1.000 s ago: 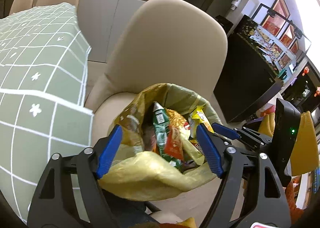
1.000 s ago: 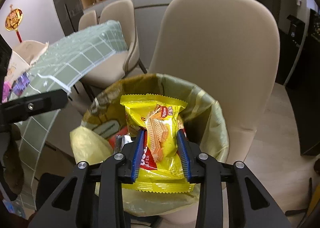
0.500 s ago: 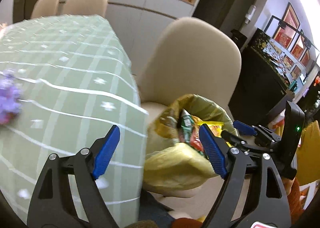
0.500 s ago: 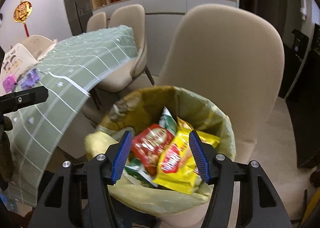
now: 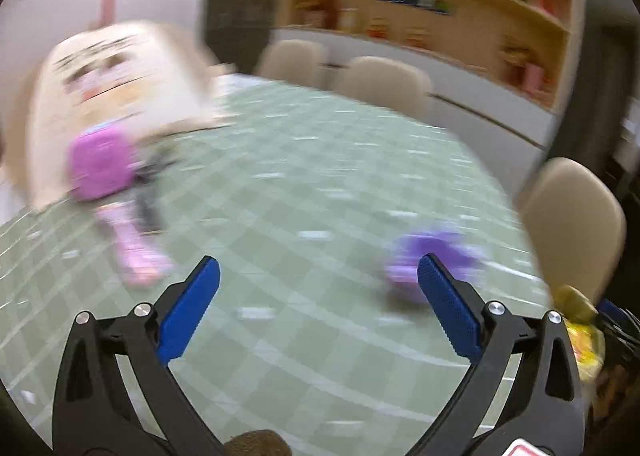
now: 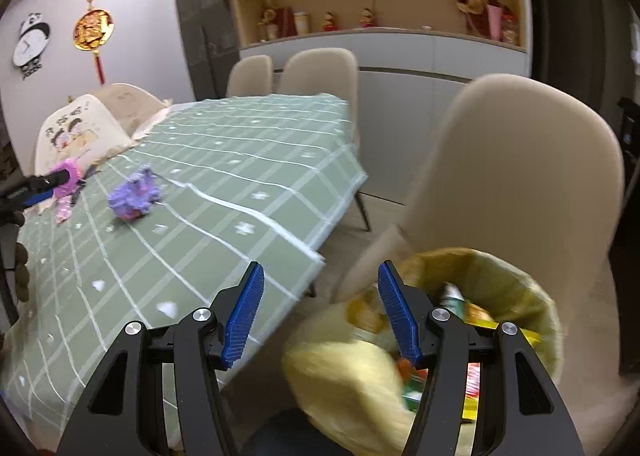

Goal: Collect trash
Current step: 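Move both open tools back over the remaining wrappers on the table, then grasp the pink candy wrapper with the left tool while the right tool grasps the black wrapper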

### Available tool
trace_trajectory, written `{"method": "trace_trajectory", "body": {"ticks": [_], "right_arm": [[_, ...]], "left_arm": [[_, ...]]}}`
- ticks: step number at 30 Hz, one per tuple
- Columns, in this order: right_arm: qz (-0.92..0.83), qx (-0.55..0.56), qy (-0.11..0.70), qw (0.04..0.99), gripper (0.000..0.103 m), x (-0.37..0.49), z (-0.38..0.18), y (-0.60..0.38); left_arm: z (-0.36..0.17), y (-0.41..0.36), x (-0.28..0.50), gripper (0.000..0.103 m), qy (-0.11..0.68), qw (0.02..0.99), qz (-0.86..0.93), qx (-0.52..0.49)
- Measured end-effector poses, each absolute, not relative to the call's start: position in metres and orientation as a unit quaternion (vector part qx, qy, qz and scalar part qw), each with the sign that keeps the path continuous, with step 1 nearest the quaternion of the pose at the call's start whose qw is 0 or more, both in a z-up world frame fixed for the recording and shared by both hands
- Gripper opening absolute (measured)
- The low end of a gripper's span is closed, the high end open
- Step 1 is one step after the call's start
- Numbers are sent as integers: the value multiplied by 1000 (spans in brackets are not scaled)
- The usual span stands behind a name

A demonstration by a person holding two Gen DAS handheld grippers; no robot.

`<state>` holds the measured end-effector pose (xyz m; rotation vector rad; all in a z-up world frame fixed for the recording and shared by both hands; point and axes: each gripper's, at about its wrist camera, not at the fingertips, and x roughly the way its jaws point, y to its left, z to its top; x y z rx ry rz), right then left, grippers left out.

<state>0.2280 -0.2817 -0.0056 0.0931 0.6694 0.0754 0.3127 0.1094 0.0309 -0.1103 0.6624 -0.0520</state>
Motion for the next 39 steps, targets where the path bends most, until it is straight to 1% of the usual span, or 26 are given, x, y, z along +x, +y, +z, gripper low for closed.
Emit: {"method": "trace_trajectory", "body": {"ticks": [3, 4, 5, 7, 10, 13, 15, 18, 19, 20, 21, 22, 26, 30, 33, 36, 39], "right_arm": [[55, 36, 325, 943, 56, 240, -1, -260], [60, 35, 323, 944, 56, 244, 1, -254], [66, 34, 320, 944, 56, 249, 4, -245], [76, 34, 319, 944, 56, 256, 7, -233], [94, 24, 317, 943, 56, 267, 12, -211], [105, -2, 314, 944, 56, 276, 17, -183], [111, -15, 312, 944, 56, 282, 20, -167], [124, -25, 313, 941, 56, 294, 26, -145], [129, -27, 313, 940, 56, 297, 28, -139], [135, -30, 314, 939, 56, 301, 29, -131], [144, -34, 315, 938, 56, 306, 32, -119], [154, -37, 314, 936, 56, 311, 34, -108], [191, -53, 313, 929, 56, 330, 38, -59], [244, -53, 333, 909, 56, 364, 31, 6], [286, -49, 361, 886, 56, 394, 20, 54], [306, -68, 375, 873, 56, 421, 9, 103], [316, -80, 382, 865, 56, 441, -1, 137]], "left_arm": [[20, 178, 319, 94, 335, 936, 70, -81], [17, 192, 318, 93, 337, 933, 91, -90], [13, 208, 321, 88, 343, 927, 115, -103], [5, 226, 328, 84, 358, 916, 136, -116], [-5, 236, 345, 82, 382, 906, 141, -111], [-14, 240, 361, 73, 410, 893, 150, -109], [-17, 241, 366, 70, 415, 891, 140, -117], [-19, 244, 364, 52, 414, 893, 123, -127], [-19, 245, 362, 32, 413, 894, 117, -129], [-20, 246, 361, 16, 415, 894, 113, -126], [-21, 249, 357, 13, 414, 895, 107, -126], [-21, 251, 352, 11, 410, 897, 98, -132], [-9, 262, 324, 11, 384, 908, 70, -153], [-1, 273, 299, 11, 348, 922, 76, -152], [-1, 281, 293, 11, 329, 926, 88, -163], [3, 286, 290, 11, 309, 931, 102, -166], [2, 294, 289, 11, 310, 928, 96, -181]]}}
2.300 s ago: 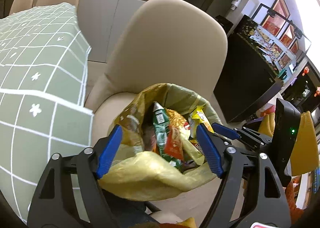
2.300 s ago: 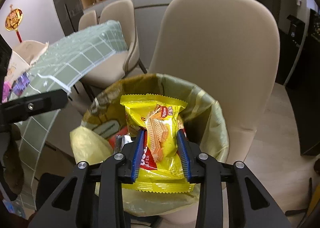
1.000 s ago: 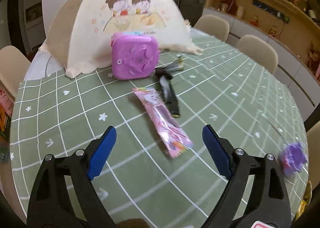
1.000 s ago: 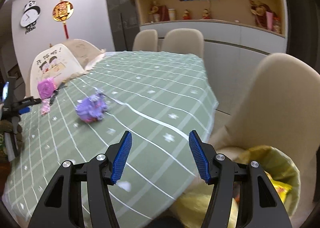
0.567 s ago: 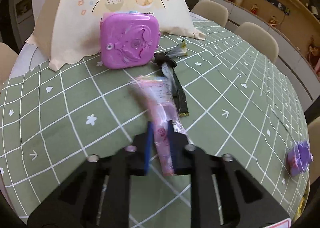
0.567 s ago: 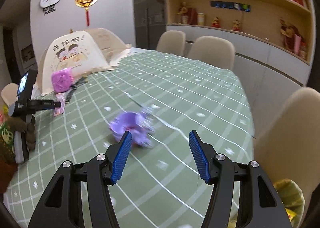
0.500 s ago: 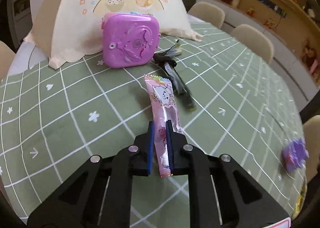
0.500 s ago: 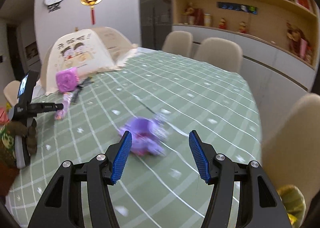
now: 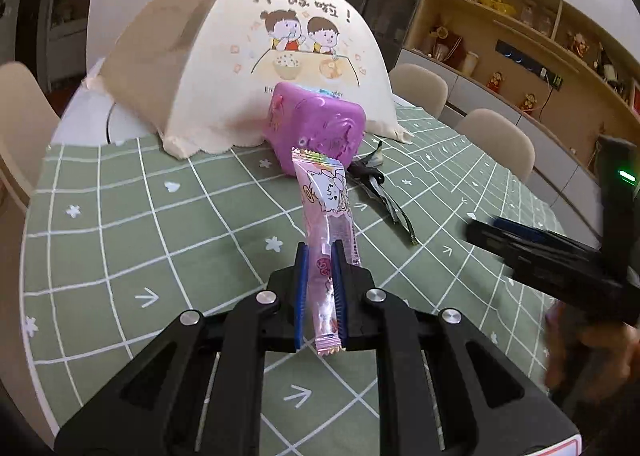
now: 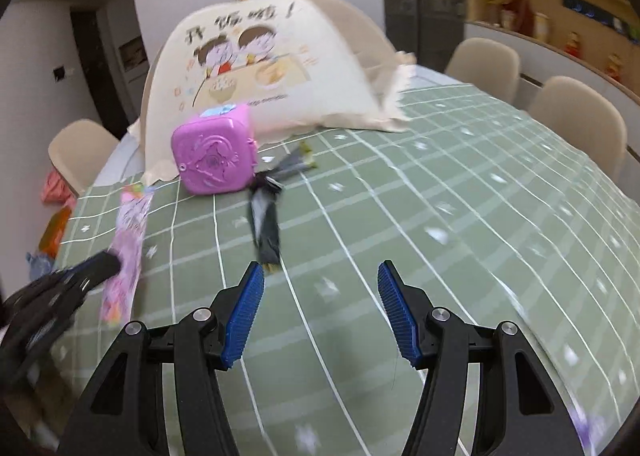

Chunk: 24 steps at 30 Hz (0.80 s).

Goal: Collect trash
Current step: 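Grasp the pink candy wrapper with the left tool while the right tool grasps the black wrapper, then carry pink wrapper and black wrapper to the yellow trash bag and release both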

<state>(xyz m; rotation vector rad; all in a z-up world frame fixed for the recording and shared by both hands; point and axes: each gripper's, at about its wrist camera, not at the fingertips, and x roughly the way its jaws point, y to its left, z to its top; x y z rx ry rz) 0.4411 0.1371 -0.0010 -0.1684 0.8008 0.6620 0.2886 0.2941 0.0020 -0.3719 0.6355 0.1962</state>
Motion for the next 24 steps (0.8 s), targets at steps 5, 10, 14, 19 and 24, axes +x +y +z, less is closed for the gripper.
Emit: {"method": "trace_trajectory", "body": {"ticks": [5, 10, 14, 19, 24], "right_arm": [[346, -62, 402, 846, 56, 472, -15, 177], [351, -84, 421, 832, 43, 492, -23, 212], [334, -133, 419, 834, 20, 492, -26, 226], [317, -145, 388, 853, 18, 473, -7, 200], [304, -127, 368, 869, 18, 441, 22, 148]], "left_arm": [[-9, 309, 293, 11, 330, 914, 77, -224], [-8, 304, 294, 11, 331, 916, 70, -213], [-10, 303, 294, 11, 334, 915, 65, -217], [-11, 302, 297, 11, 340, 913, 63, -214], [-11, 288, 304, 11, 356, 914, 35, -191]]}}
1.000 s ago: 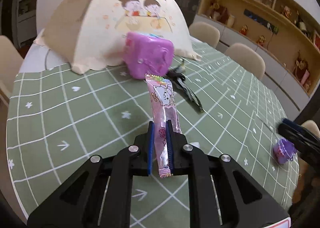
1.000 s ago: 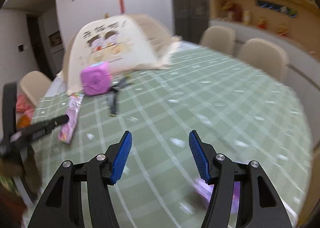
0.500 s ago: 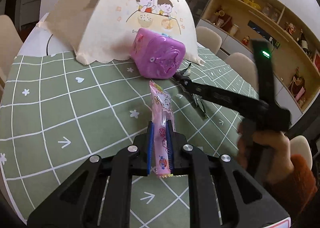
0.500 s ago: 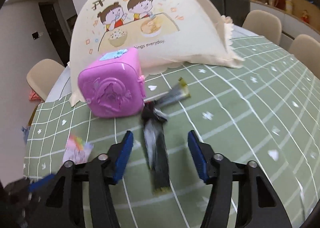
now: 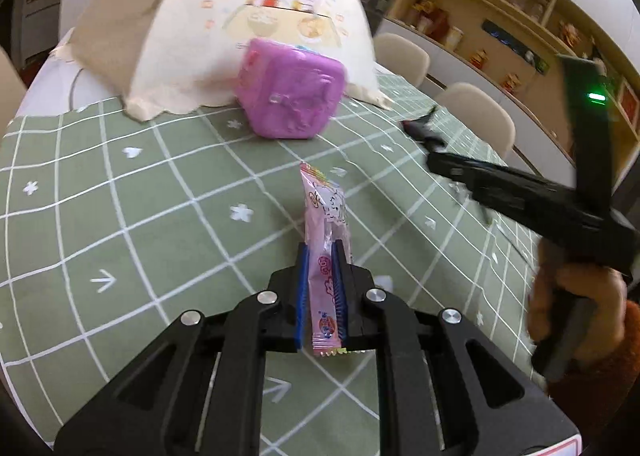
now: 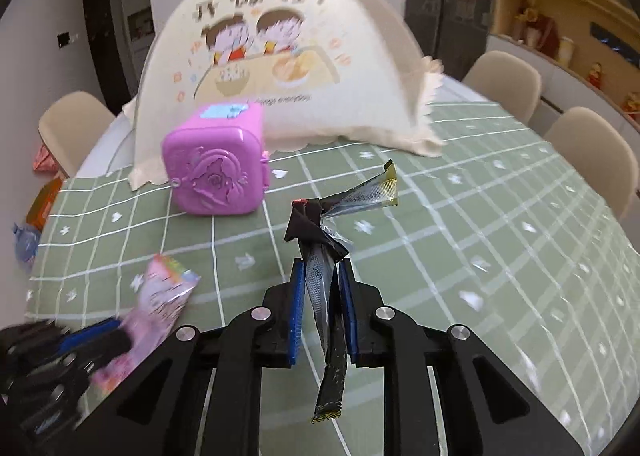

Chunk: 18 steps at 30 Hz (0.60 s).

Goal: Collect trash
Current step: 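Carry pink wrapper and black wrapper to the yellow trash bag and release both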

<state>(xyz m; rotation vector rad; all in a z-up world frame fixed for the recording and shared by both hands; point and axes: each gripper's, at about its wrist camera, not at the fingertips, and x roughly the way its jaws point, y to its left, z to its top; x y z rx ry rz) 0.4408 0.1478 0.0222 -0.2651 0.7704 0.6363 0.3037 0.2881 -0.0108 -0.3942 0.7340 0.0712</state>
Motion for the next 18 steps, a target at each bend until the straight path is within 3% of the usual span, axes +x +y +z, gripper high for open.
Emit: {"method": "trace_trajectory", "body": {"ticks": [18], "right_arm": [[235, -74, 315, 917, 18, 310, 54, -47]], "left_arm": [[27, 154, 266, 10, 339, 928, -75, -136]]}}
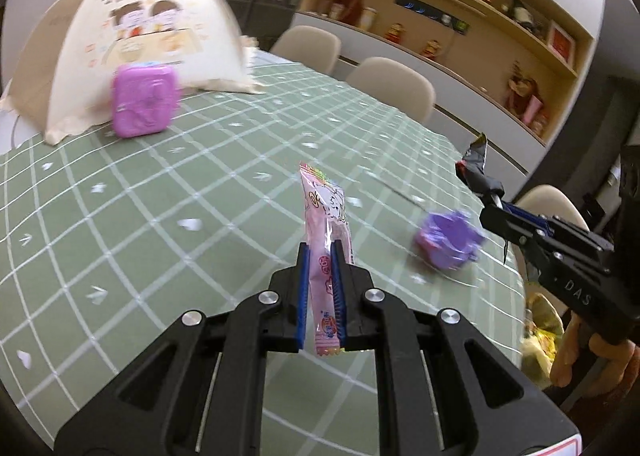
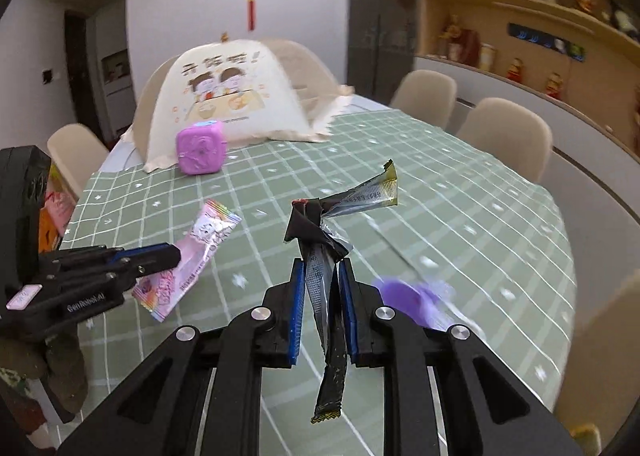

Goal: Collect trash
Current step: 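Carry pink wrapper and black wrapper to the yellow trash bag and release both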

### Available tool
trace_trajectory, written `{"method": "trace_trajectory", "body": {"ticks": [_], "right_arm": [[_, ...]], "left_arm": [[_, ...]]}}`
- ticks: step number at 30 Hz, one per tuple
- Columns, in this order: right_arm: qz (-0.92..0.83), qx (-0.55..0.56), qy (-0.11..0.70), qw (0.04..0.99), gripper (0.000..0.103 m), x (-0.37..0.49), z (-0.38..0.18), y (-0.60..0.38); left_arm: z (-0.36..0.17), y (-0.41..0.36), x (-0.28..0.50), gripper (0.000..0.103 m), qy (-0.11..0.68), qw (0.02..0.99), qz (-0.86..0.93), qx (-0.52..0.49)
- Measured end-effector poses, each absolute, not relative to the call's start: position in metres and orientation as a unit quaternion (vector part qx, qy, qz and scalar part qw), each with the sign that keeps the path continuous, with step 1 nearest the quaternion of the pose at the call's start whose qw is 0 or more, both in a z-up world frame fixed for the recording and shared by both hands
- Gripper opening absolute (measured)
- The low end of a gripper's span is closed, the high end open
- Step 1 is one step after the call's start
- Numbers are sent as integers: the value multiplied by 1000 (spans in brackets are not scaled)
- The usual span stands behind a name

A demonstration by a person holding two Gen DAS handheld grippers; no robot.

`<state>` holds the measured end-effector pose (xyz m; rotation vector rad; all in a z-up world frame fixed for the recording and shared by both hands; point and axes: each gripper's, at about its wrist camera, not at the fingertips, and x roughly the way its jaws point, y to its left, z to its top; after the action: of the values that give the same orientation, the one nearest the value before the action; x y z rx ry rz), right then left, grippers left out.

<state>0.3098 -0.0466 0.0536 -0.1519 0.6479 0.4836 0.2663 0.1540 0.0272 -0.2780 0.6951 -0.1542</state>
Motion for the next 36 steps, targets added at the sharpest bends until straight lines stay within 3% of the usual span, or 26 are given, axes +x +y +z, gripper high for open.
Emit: {"method": "trace_trajectory", "body": {"ticks": [18, 36], "right_arm": [[72, -6, 285, 956, 18, 220, 40, -267], [-59, 53, 310, 947, 18, 141, -1, -411]], "left_arm": [[44, -59, 253, 10, 347, 901, -251, -64], [-16, -245, 245, 10, 400, 820, -406, -53]]}}
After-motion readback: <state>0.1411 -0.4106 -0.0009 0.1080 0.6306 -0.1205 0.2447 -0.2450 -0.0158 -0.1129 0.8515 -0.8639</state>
